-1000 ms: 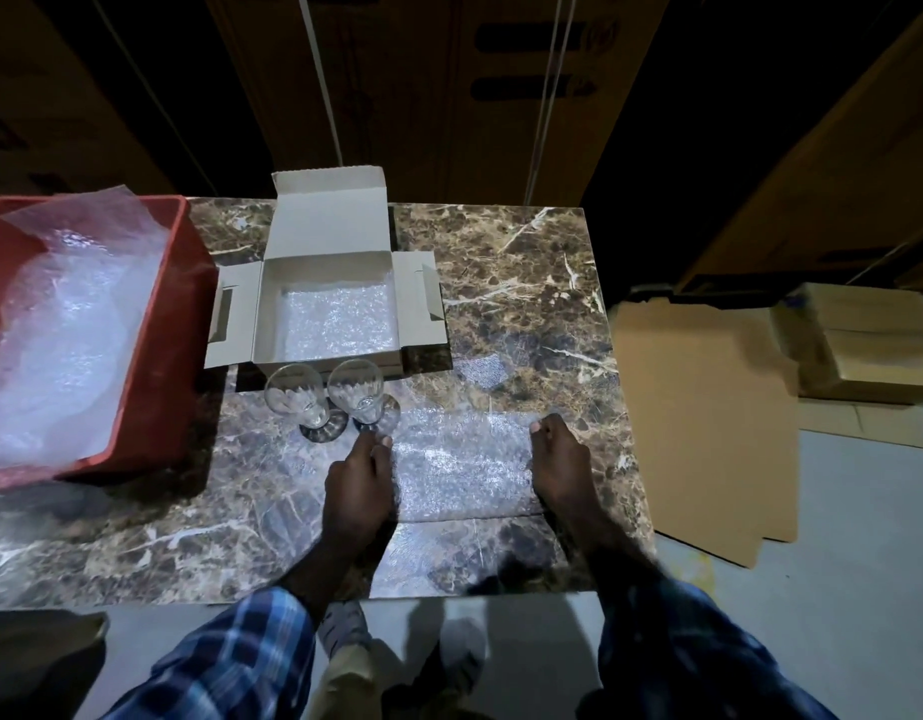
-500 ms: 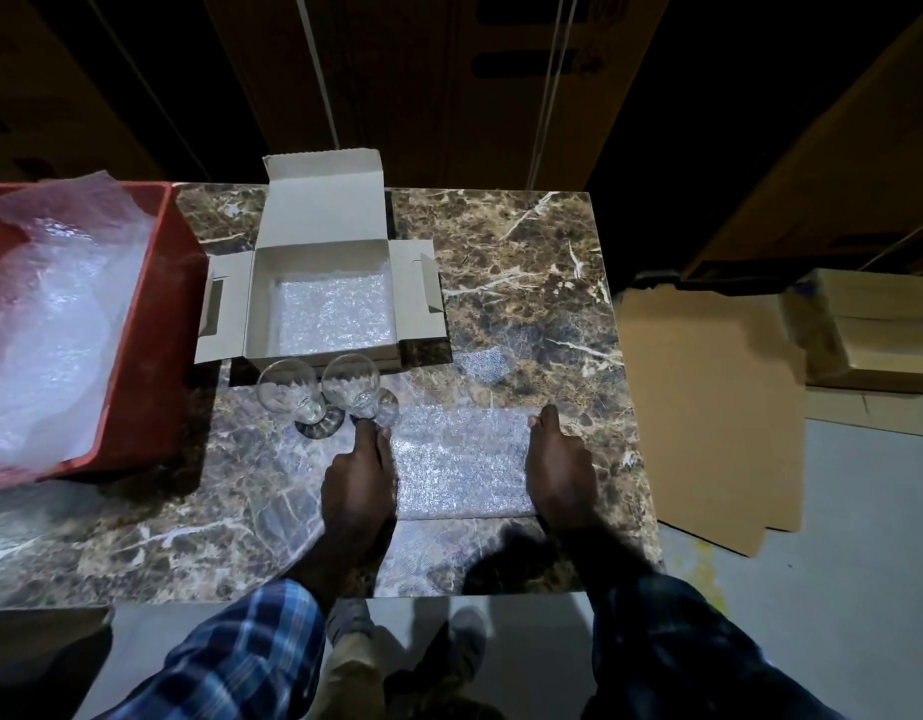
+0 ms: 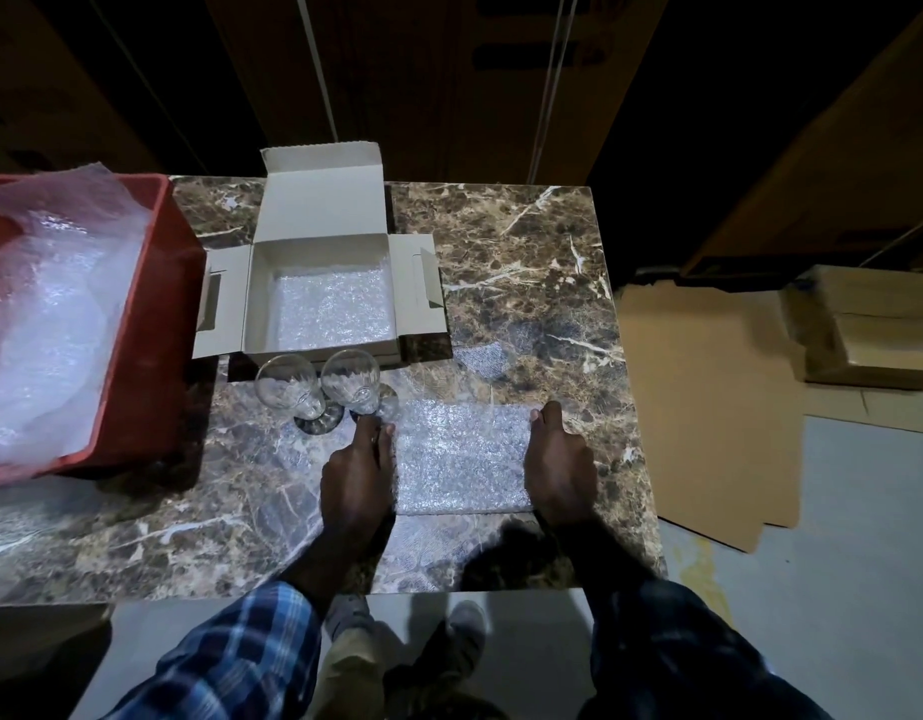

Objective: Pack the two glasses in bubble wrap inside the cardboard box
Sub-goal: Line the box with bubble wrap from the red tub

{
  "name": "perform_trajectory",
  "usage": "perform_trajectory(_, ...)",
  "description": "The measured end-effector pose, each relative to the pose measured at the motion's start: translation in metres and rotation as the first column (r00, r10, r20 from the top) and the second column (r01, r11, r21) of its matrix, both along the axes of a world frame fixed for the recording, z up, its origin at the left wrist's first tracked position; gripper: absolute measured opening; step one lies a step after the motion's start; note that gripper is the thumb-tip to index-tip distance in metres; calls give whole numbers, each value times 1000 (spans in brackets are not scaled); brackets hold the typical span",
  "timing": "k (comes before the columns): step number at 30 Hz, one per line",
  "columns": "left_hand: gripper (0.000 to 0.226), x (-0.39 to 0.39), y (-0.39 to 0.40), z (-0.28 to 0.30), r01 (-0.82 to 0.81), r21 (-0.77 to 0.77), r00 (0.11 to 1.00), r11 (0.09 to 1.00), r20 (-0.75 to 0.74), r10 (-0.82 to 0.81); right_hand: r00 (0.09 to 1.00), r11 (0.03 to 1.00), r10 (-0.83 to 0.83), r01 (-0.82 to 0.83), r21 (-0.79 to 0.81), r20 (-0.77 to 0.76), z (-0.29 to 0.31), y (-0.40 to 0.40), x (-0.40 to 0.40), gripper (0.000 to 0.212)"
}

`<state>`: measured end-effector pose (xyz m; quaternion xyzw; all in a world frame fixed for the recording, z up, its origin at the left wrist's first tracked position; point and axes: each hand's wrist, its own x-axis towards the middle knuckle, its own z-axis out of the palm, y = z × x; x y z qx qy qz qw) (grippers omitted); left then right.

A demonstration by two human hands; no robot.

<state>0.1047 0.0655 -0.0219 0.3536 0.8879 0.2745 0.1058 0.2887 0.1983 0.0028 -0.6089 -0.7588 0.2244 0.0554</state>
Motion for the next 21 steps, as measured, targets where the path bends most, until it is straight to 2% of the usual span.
perform_trajectory(5, 23, 1, 2, 1, -8, 20, 1000, 1000, -22, 9, 999, 1000, 15, -14, -16, 33, 2, 3, 0, 33)
perform_trajectory(9, 28, 5, 2, 9, -57, 28, 997, 998, 47, 56, 999, 1000, 19, -19, 7, 35, -2, 2, 0, 34)
perform_trajectory(11, 27, 7, -4, 16, -107, 34, 991, 994, 86, 104, 1000, 996, 2, -3, 93, 13, -3, 0, -1, 33)
perform_trajectory(13, 26, 8, -17, 21, -114, 81, 993, 990, 35, 112, 997, 969, 25, -41, 242, 68, -3, -5, 0, 28)
perform_trajectory(15, 27, 16, -32, 23, 13, 145, 991, 989, -132, 7, 990, 918, 94, -127, 375, 105, -6, -17, -2, 26)
perform_trajectory(17, 27, 31, -38, 20, 232, 165, 945, 959, -271, -182, 965, 873, 254, -257, 415, 62, -15, -33, -7, 33)
perform_trajectory(19, 35, 42, -29, 13, 391, 121, 896, 912, -277, -348, 927, 849, 375, -348, 397, 8, -27, -46, -17, 41)
perform_trajectory(21, 45, 41, -13, 1, 466, 48, 867, 884, -226, -445, 907, 856, 421, -403, 323, 14, -36, -49, -27, 49)
